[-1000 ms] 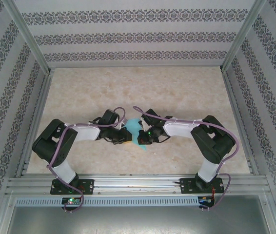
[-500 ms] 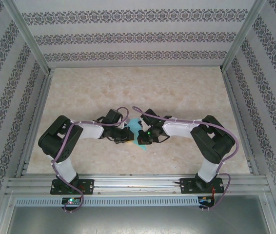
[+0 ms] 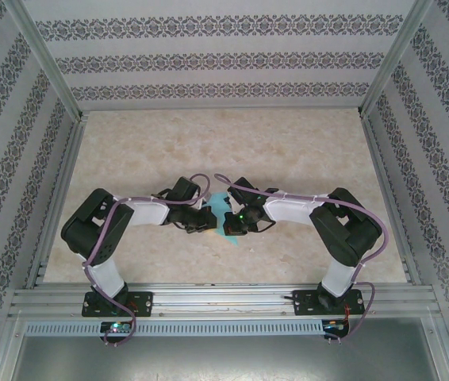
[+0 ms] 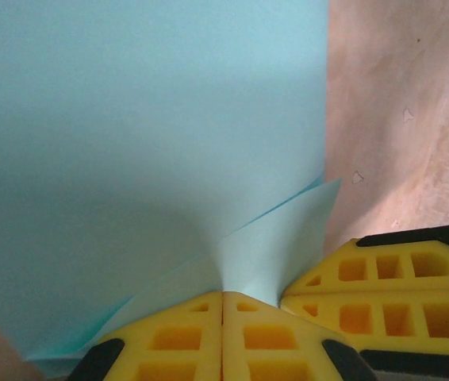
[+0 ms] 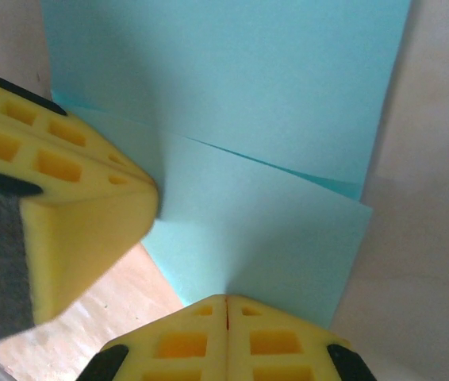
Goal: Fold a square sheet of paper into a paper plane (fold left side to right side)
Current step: Third fold the triangle at the center of the table.
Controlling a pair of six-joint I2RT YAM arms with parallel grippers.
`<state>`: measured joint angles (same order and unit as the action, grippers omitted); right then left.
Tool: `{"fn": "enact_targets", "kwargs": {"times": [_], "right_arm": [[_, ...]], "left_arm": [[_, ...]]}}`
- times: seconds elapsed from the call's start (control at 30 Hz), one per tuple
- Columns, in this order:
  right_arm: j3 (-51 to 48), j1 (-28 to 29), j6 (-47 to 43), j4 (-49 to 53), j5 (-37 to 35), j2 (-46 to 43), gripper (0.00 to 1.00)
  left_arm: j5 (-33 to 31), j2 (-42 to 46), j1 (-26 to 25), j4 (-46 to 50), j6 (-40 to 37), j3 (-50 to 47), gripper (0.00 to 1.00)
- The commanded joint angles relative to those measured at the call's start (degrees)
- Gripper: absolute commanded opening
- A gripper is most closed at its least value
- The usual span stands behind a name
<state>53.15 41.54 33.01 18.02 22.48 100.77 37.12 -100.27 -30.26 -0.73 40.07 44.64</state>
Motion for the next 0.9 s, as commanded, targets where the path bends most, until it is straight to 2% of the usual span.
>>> {"fn": "enact_targets", "kwargs": {"times": [0.0, 0.27, 0.47, 0.7, 0.77, 0.87], "right_arm": [[-2.26, 0.65, -0.28, 9.13, -5.12, 2.43, 0.0], [-2.09, 0.8, -0.03, 9.01, -4.05, 1.73, 0.0], [0.03, 1.27, 0.9, 5.1, -0.1, -0.69, 0.0], [3.23, -0.36, -0.86, 1.19, 1.56, -7.51, 0.29], [2.75, -2.52, -3.81, 1.61, 0.49, -9.68, 0.38], [0.67, -6.23, -8.73, 1.24, -0.09, -11.76, 0.48]], "left_arm": [[-9.31, 0.69, 4.44, 7.41, -3.22, -2.45, 0.07], [-8.86, 1.92, 11.37, 8.37, -6.62, -4.39, 0.07], [-5.29, 5.05, 11.84, 7.52, -6.34, -3.86, 0.09], [-2.99, 12.94, 11.86, 9.12, -5.83, -3.6, 0.26], [-1.83, 14.35, 11.85, 9.04, -5.21, -3.77, 0.34], [0.42, 14.93, 11.87, 7.29, -3.58, -4.35, 0.4]]}}
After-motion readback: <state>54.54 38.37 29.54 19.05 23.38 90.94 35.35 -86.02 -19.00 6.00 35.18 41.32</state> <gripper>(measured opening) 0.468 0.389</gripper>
